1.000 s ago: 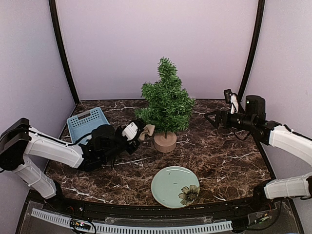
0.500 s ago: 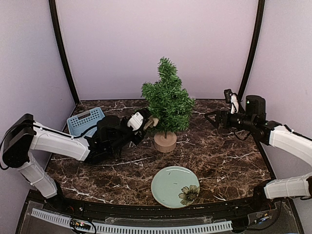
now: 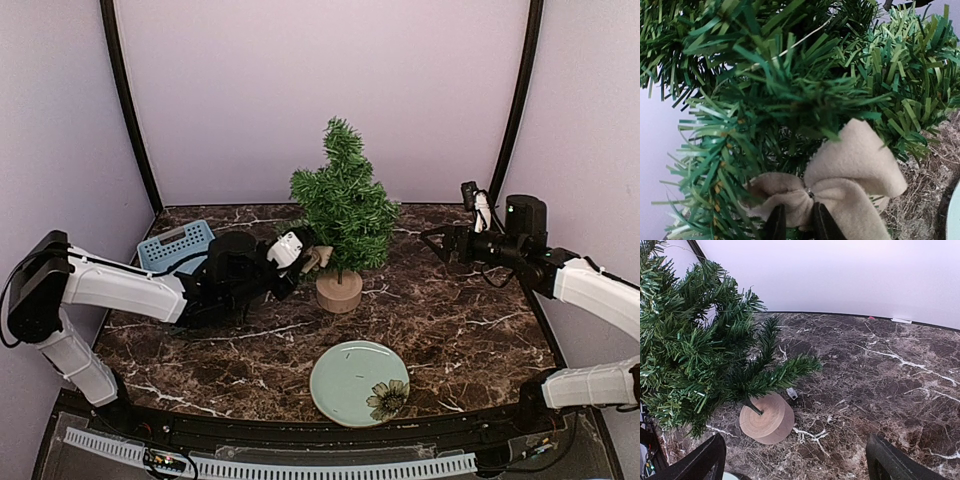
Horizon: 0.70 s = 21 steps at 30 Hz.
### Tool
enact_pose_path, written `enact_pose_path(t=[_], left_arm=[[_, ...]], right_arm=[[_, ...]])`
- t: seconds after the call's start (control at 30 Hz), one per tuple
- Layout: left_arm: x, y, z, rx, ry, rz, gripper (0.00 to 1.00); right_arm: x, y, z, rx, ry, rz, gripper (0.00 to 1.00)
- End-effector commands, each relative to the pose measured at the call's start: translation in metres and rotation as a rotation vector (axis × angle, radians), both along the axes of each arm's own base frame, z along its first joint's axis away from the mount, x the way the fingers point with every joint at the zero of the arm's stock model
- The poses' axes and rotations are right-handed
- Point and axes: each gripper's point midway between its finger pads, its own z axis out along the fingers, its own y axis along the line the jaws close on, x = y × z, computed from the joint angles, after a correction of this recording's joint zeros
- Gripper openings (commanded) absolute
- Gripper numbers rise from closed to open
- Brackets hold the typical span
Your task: Decorate the small christmas tree
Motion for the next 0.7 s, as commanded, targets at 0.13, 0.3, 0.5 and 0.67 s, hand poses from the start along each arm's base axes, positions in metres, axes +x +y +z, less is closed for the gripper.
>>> enact_pose_path(t=[0.13,0.3,0.5,0.67], left_arm=[[-0.017,0.015,0.027,-0.042,0.045,-0.023,0.37],[-0.023,0.023,0.033,-0.063,0.075,-0.023,0.50],[-0.032,0.037,0.040,-0.104,0.123,-0.022,0.58],[-0.038,0.046,0.047,-0.177,0.205,-0.038,0.69]], right_arm=[[0.002,0.004,0.004,0.005,-0.018,0.009,0.98],[0.001,0.004,0.008,0.018,-0.026,0.007,0.99],[0.002,0.004,0.011,0.016,-0.031,0.010,0.98],[0.002,0.004,0.014,0.017,-0.041,0.012,0.98]])
